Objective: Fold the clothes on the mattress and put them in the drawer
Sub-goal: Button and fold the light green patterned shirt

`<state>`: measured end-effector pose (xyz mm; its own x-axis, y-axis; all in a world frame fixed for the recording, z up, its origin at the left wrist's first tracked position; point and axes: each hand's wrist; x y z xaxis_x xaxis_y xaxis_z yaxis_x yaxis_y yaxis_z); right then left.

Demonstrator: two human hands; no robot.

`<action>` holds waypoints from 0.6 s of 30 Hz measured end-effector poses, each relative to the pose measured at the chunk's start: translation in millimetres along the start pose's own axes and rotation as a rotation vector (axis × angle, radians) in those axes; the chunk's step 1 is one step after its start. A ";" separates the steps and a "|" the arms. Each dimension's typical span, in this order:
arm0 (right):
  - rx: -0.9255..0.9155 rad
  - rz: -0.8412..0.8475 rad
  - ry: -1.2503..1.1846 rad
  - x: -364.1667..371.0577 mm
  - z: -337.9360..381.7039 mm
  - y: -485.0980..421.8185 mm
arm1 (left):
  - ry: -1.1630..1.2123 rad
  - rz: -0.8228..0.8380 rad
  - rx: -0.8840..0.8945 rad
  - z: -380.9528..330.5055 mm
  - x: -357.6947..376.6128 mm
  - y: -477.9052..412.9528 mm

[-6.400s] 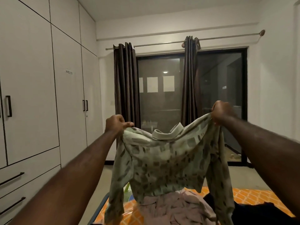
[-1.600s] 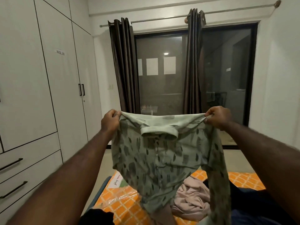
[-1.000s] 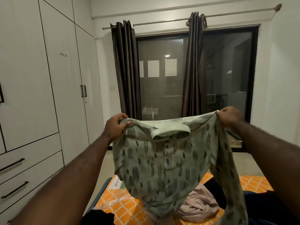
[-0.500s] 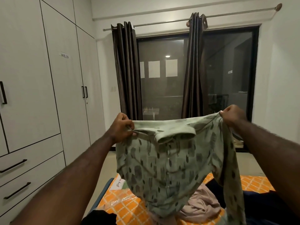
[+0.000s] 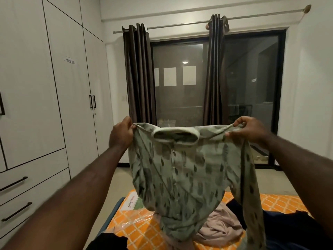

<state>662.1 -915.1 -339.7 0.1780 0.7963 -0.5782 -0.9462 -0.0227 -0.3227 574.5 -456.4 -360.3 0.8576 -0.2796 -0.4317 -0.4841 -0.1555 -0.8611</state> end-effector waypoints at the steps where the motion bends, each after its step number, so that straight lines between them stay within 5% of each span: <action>1: -0.008 0.023 0.075 0.3 3.3 -0.1 | -0.002 0.002 -0.022 -2.7 0.0 -2.2; 6: -0.170 -0.054 0.220 2.3 11.2 -7.8 | 0.043 -0.018 0.022 -4.5 -6.6 -16.4; 12: -0.156 -0.213 0.395 3.5 22.1 -12.6 | 0.047 -0.091 0.009 0.9 -14.7 -29.5; 18: -0.174 -0.095 0.273 21.8 25.4 -0.3 | 0.009 0.639 -0.117 3.6 39.2 44.3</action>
<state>659.4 -882.4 -333.1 0.3513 0.6089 -0.7112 -0.8658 -0.0779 -0.4943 587.3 -470.9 -416.4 0.3933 -0.3589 -0.8465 -0.9145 -0.0578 -0.4004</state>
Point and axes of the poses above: each hand's wrist, its own y-axis away from the middle knuckle, its own x-axis out of the palm, z = x × y, and after that the axes turned 11 degrees about x, right-handed
